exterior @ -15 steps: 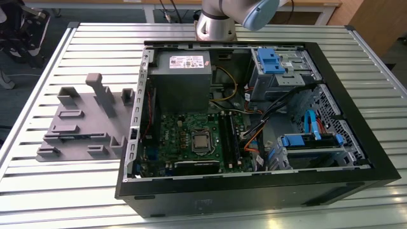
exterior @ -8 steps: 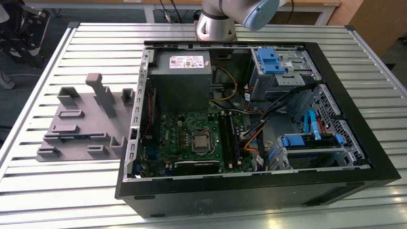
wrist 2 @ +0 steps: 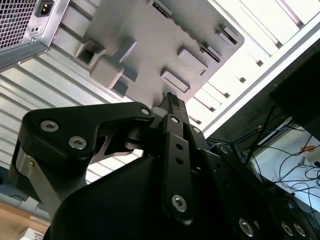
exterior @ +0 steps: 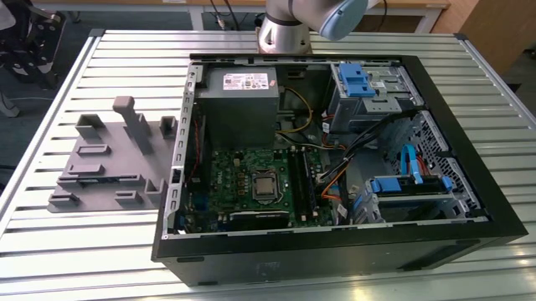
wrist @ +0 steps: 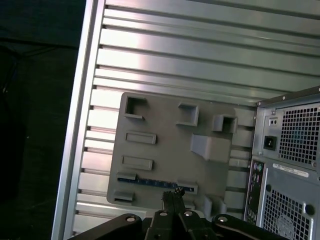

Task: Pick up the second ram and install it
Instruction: 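Pick up the second ram and move it above second insertion slot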

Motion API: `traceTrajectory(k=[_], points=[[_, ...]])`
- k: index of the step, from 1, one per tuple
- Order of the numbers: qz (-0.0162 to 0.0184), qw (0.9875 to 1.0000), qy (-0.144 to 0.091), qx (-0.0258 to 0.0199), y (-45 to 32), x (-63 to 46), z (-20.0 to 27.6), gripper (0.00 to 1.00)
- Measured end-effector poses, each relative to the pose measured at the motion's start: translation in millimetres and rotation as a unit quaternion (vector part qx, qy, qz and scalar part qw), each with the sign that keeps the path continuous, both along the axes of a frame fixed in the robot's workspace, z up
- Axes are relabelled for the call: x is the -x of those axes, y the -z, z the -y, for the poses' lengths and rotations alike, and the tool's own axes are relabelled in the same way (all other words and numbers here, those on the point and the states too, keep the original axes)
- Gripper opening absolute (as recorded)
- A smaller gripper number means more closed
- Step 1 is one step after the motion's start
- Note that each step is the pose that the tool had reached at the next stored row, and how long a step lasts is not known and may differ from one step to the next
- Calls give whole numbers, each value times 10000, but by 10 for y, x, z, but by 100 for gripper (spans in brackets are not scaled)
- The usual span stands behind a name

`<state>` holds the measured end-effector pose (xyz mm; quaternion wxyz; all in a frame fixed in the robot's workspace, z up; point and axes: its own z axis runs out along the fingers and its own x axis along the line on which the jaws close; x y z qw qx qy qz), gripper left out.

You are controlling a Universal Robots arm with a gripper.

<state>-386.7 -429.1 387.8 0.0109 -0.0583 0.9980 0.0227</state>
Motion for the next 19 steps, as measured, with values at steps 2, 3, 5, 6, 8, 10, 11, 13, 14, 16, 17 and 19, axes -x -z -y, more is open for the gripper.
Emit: traceTrajectory(k=[2, 3, 5, 6, 8, 10, 11, 13, 14, 16, 17, 19], points=[[0, 10000, -22, 0, 0, 0, 0, 11], [0, 10000, -32, 0, 0, 0, 0, 11], [0, 10000, -50, 0, 0, 0, 0, 11], [0, 10000, -58, 0, 1, 0, 0, 11], [-1, 10000, -80, 0, 2, 0, 0, 11], [0, 9999, -110, 0, 3, 0, 0, 11], [0, 9999, -124, 0, 3, 0, 0, 11], [0, 9999, -160, 0, 4, 0, 0, 11], [0, 9998, -183, 0, 5, 0, 0, 11], [0, 9997, -259, 0, 5, 0, 0, 11], [0, 9996, -293, 0, 6, 0, 0, 11], [0, 9994, -345, 0, 7, 0, 0, 11]])
